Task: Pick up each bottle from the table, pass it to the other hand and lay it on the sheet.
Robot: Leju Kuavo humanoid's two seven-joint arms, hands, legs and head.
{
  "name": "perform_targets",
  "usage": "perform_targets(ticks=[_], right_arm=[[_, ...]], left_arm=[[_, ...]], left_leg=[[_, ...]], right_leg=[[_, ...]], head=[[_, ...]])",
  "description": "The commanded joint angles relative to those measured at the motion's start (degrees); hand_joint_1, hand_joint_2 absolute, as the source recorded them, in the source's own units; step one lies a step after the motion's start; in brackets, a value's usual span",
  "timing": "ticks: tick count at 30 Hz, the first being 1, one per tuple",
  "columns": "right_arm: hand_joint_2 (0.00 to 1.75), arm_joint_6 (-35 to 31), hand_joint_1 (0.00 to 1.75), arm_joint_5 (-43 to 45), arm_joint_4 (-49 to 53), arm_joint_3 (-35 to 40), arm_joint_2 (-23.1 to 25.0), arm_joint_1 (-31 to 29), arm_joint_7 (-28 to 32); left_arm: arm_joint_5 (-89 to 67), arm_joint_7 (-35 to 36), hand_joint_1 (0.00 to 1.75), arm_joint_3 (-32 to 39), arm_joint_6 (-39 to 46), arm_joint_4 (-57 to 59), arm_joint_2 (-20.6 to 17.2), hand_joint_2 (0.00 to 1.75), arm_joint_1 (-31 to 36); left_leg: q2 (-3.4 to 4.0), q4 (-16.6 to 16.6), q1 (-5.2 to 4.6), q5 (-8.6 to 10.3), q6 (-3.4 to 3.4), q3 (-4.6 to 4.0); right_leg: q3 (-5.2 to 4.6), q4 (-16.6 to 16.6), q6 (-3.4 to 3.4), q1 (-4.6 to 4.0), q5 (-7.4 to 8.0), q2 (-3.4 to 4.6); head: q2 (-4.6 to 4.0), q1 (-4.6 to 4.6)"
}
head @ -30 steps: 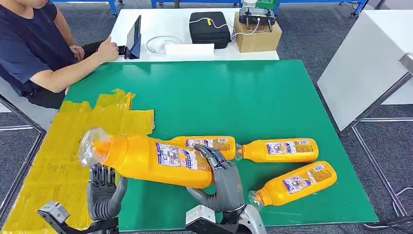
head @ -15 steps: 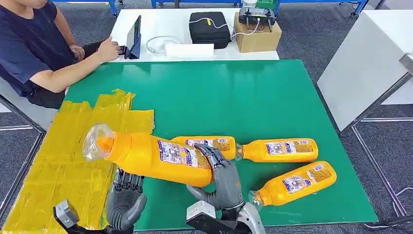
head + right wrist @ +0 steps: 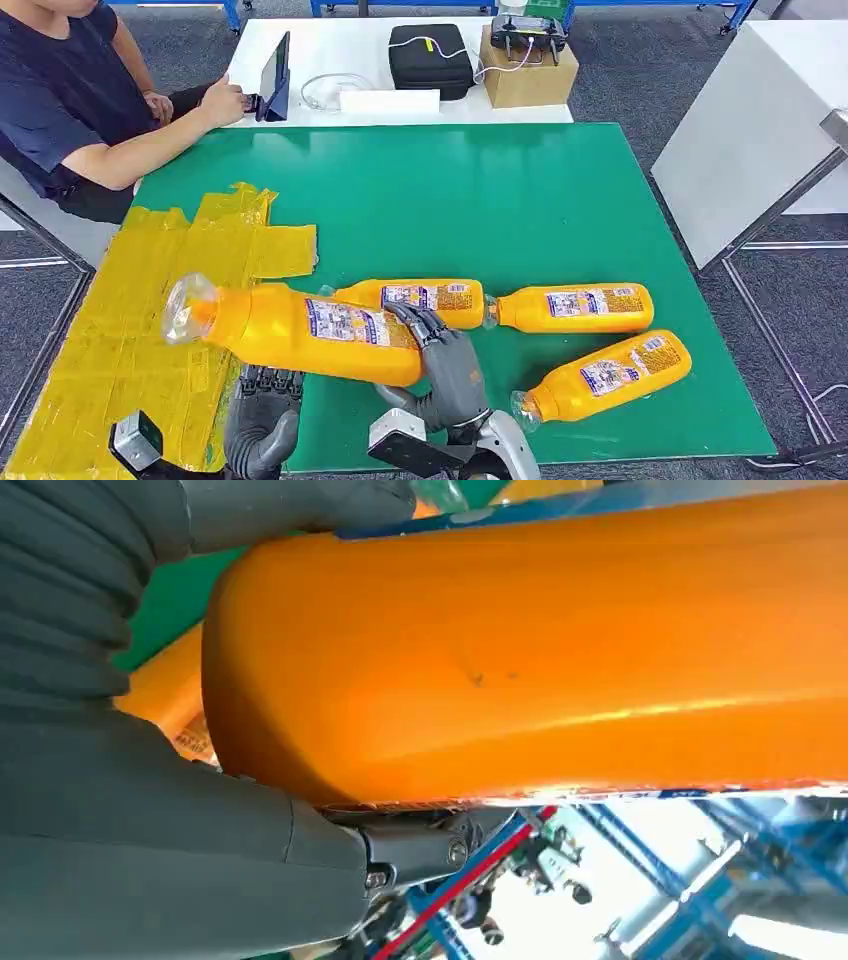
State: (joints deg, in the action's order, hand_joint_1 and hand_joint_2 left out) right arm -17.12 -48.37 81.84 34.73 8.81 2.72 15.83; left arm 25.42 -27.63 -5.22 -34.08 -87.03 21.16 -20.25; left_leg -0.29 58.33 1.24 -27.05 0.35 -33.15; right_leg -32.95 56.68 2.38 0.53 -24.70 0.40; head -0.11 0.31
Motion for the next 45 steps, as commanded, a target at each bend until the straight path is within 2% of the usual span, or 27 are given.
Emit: perform_targets(ticks=[1,11,22,23,24,45], right_arm=[[1.75,2.3,1.75,-2.1,-10.6,9.4,1.7,-3.0,-0.7],[1.75,4.2,1.75,-3.5,-19.5,16.2,3.6,-4.9,1.7],[1.75,3.9,1.75,-3.0,-21.1,16.3,3.8,-5.7,1.6],[1.75,3.9,1.75,-3.0,-21.1,16.3,3.8,-5.7,1.6],[1.75,3.8,1.75,-2.9,-21.1,16.2,3.8,-5.7,1.4],[1.75,3.5,1.75,-3.0,-21.4,15.9,3.9,-5.9,1.1]], left_arm=[[-2.3,-1.6,0.0,1.1,3.3,1.8,-1.2,1.75,1.9],[-4.6,-3.6,0.0,1.8,9.5,2.0,-1.2,1.75,3.8],[-3.8,-3.4,0.03,2.1,9.5,3.1,-1.2,1.75,4.2],[-3.8,-3.4,0.79,2.1,9.5,3.1,-1.2,1.75,4.2],[-3.5,-3.6,1.75,2.1,9.2,3.1,-1.2,1.75,4.2],[-3.2,-4.0,1.75,2.6,8.5,3.0,-1.2,1.75,4.2]], left_leg=[[0.16,-0.2,-0.04,0.0,0.04,0.26],[0.03,-0.2,0.0,0.0,0.03,0.25],[-0.03,-0.2,-0.02,0.02,0.03,0.24],[0.0,-0.1,0.0,0.01,0.02,0.15],[-0.03,-0.2,-0.04,0.02,0.05,0.23],[-0.03,-0.1,-0.01,0.02,0.02,0.08]], right_leg=[[0.17,-0.1,-0.11,0.01,0.02,0.09],[0.2,-0.1,-0.09,-0.04,-0.02,-0.02],[0.18,-0.1,-0.12,-0.03,-0.04,-0.12],[0.09,-0.1,-0.08,-0.03,-0.03,-0.07],[0.18,-0.1,-0.11,-0.01,-0.04,-0.13],[0.04,0.0,-0.05,-0.02,-0.03,-0.11]], head=[[0.0,-0.02],[0.0,0.02],[0.0,0.0],[0.0,0.0],[0.0,0.0],[0.0,0.0]])
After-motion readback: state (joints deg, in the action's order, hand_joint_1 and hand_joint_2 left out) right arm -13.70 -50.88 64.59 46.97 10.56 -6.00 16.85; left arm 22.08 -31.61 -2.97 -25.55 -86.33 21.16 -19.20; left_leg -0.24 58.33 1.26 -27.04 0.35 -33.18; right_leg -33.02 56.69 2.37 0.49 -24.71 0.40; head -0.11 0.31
